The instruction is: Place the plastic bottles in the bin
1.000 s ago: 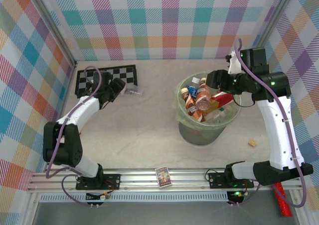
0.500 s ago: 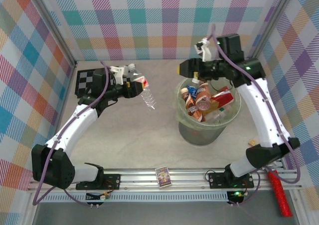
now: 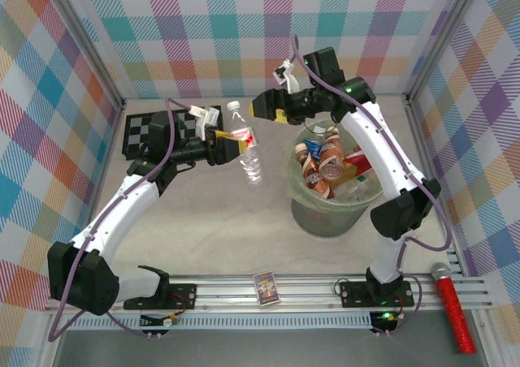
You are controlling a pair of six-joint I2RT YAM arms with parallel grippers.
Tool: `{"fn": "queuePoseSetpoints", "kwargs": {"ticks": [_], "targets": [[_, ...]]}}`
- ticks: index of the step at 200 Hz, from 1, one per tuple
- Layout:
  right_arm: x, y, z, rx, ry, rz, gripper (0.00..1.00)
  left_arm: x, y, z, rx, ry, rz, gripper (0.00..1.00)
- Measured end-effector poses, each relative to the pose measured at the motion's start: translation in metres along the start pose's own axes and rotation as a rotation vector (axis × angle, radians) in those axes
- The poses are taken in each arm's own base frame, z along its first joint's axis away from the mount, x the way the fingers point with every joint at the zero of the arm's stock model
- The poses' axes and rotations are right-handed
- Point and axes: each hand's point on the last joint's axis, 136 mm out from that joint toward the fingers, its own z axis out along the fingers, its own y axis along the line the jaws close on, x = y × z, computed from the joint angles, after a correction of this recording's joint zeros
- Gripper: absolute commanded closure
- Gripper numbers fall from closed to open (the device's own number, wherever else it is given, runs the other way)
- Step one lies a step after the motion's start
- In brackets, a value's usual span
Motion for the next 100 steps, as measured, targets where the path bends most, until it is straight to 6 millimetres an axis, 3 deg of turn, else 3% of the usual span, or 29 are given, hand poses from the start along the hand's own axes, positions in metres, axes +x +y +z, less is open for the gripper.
{"fn": "queuePoseSetpoints", "kwargs": {"ticks": [49,100], "targets": [[0.006,0.01,0.029,-0.072,0.065,-0.003,0.16,-0.002,-0.014,0.004,0.058,0.008,0.015,0.4],[0.011,0.011,0.041,-0.112,0.102,0.029,0.42,-0.006,-0.014,0.009,0.081,0.007,-0.002,0.4]]}}
